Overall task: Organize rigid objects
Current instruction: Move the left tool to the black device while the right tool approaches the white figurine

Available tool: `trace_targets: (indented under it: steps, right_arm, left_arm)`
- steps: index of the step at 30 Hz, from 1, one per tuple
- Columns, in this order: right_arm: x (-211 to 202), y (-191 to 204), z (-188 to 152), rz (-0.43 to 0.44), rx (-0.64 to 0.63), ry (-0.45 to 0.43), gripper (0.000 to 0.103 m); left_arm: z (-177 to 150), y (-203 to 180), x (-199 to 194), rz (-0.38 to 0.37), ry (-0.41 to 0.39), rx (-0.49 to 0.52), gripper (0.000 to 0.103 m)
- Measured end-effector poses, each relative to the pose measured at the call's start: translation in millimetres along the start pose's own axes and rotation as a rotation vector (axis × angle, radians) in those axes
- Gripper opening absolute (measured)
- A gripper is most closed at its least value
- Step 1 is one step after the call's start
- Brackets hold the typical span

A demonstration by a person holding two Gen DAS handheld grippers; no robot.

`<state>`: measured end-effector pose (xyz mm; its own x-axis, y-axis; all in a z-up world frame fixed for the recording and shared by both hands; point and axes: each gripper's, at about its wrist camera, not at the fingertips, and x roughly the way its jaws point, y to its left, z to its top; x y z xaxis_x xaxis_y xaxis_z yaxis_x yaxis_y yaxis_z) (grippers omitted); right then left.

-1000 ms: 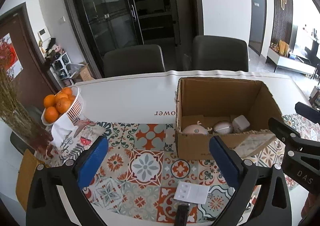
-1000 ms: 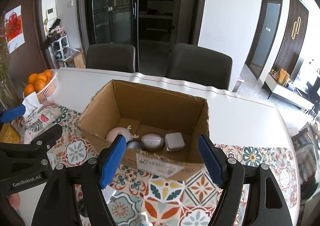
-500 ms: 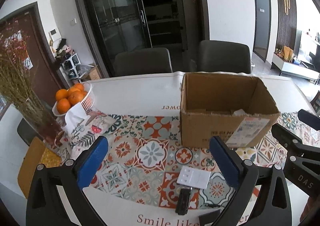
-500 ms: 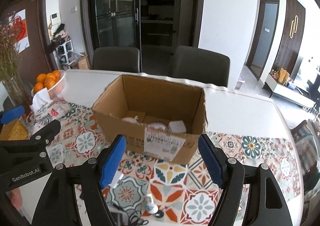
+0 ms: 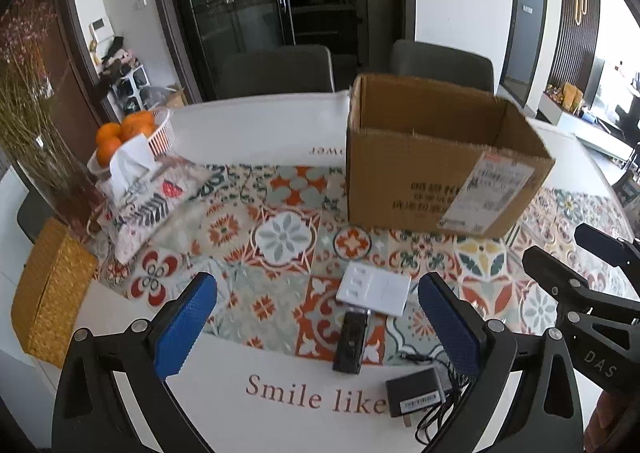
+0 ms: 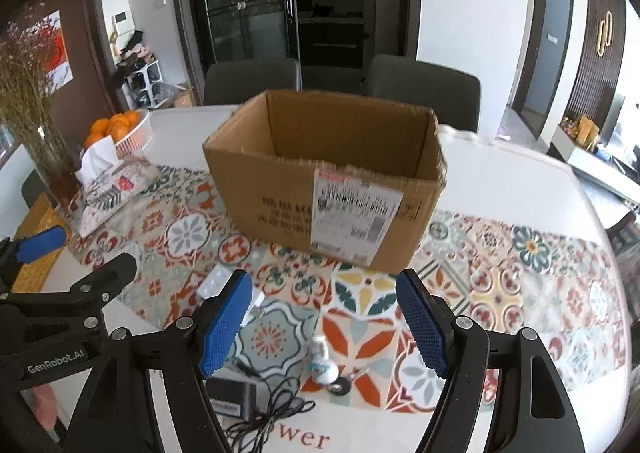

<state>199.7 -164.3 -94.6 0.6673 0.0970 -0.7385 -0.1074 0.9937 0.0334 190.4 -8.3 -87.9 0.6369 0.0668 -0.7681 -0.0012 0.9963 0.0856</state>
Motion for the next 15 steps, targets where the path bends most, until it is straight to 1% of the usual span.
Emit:
trace_targets:
  steps: [3, 6, 11, 15]
  right_arm:
    - [6, -1, -11, 0.004, -0.002, 0.025, 0.075]
    - [12, -2, -21, 0.009, -0.005, 0.047, 0.074]
    - [22, -3, -37, 0.019, -0.005, 0.082, 0.074]
    - [29, -4, -46, 0.022, -0.005, 0.095, 0.071]
  left_arm:
    - [-10, -1, 6, -0.011, 0.016, 0.001, 0.103]
    - [-20, -3, 11, -0.003, 0.024, 0.009, 0.103]
    - [-34, -5, 19, -0.021, 0.046, -0.002, 0.103]
    - [-43, -5, 25, -0.027, 0.049, -0.012, 0.103]
